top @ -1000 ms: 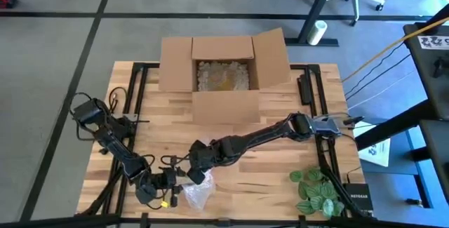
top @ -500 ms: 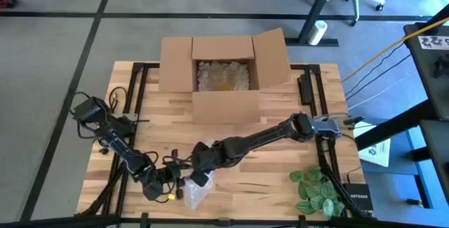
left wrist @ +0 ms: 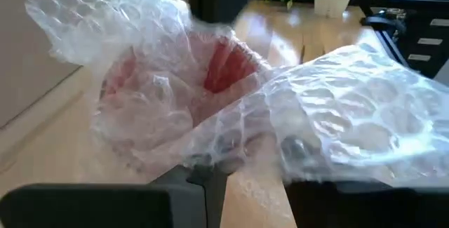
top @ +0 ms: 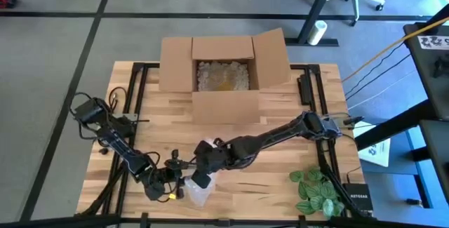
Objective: Wrap mug
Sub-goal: Wrap the red mug using the bubble wrap
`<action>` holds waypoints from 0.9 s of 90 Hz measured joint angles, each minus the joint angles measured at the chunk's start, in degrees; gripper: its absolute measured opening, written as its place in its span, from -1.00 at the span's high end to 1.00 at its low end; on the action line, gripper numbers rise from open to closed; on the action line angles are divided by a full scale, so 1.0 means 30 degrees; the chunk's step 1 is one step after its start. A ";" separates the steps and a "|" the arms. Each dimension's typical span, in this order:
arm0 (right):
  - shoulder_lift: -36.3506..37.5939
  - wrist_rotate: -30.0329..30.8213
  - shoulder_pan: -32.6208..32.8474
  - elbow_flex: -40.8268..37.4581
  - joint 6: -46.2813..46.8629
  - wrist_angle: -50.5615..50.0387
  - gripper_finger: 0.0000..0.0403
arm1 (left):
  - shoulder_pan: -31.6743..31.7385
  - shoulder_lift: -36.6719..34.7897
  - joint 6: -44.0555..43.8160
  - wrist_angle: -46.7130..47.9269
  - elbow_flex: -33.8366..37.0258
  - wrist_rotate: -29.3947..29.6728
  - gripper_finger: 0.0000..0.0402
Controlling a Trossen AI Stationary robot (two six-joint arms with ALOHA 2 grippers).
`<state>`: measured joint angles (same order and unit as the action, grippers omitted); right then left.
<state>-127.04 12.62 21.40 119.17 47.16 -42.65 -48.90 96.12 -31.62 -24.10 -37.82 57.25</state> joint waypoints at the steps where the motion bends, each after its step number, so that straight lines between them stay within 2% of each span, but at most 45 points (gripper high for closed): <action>1: 0.0031 0.0000 0.0041 0.0000 -0.0076 0.0107 1.00 | 0.0000 0.0000 0.0000 -0.0014 0.0000 0.0000 0.48; 6: 0.0086 -0.0213 0.0138 0.0000 -0.0400 0.0626 1.00 | -0.0006 0.0000 0.0000 -0.0052 0.0000 0.0051 0.48; 22: -0.0046 -0.3171 0.0141 0.0029 -0.0823 0.1762 1.00 | 0.0087 -0.0174 0.0103 -0.0252 0.0000 0.0117 0.48; 48: -0.0198 -0.2925 0.0127 0.0022 -0.0823 0.1210 1.00 | 0.0083 -0.2455 0.2611 -0.0204 -0.0016 0.0166 0.48; 81: -0.0460 -0.3492 0.0374 0.0000 -0.0828 0.0805 1.00 | 0.0414 -0.2535 0.2607 0.0124 -0.0023 -0.0518 0.48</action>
<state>-128.42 2.15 22.52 119.17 44.67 -40.23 -47.66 88.51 -23.79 -23.73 -37.89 55.70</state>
